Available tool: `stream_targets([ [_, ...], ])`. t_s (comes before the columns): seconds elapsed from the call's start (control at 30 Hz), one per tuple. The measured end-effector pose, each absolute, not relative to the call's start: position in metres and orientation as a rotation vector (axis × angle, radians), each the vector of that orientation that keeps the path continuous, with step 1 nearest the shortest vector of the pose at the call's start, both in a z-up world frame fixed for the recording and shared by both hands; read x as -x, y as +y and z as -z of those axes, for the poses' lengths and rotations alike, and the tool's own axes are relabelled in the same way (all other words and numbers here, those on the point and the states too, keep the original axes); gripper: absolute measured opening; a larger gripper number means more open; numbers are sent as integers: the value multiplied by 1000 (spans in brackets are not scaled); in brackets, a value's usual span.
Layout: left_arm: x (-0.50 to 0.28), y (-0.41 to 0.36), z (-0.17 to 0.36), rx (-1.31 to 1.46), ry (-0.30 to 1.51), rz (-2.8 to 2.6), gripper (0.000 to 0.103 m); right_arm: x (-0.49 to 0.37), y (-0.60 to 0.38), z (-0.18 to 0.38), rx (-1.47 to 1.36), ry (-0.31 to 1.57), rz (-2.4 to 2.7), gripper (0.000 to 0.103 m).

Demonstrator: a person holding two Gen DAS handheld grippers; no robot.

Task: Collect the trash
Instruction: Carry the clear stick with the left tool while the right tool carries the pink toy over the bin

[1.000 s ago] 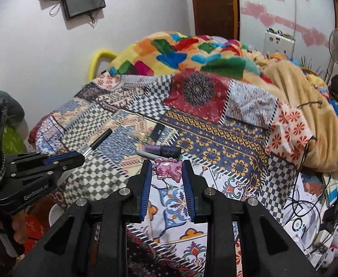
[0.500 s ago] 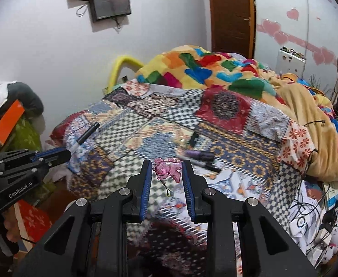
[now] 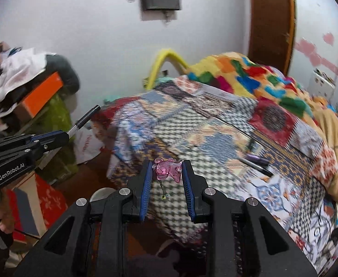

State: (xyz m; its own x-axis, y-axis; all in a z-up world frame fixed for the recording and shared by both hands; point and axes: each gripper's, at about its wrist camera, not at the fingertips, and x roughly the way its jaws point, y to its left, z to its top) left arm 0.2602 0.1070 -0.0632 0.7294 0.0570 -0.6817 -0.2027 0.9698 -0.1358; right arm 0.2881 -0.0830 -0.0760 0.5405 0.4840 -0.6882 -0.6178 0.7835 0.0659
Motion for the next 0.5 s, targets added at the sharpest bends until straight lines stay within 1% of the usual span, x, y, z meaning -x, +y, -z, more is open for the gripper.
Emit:
stream_targets([
  [0.27,-192,166,62,215,736,-271,7,-251,-9,69,242,718,-786,24],
  [0.5,-147,213,76,274,747,-356,7,-225,39,79,272,732,-868,24],
])
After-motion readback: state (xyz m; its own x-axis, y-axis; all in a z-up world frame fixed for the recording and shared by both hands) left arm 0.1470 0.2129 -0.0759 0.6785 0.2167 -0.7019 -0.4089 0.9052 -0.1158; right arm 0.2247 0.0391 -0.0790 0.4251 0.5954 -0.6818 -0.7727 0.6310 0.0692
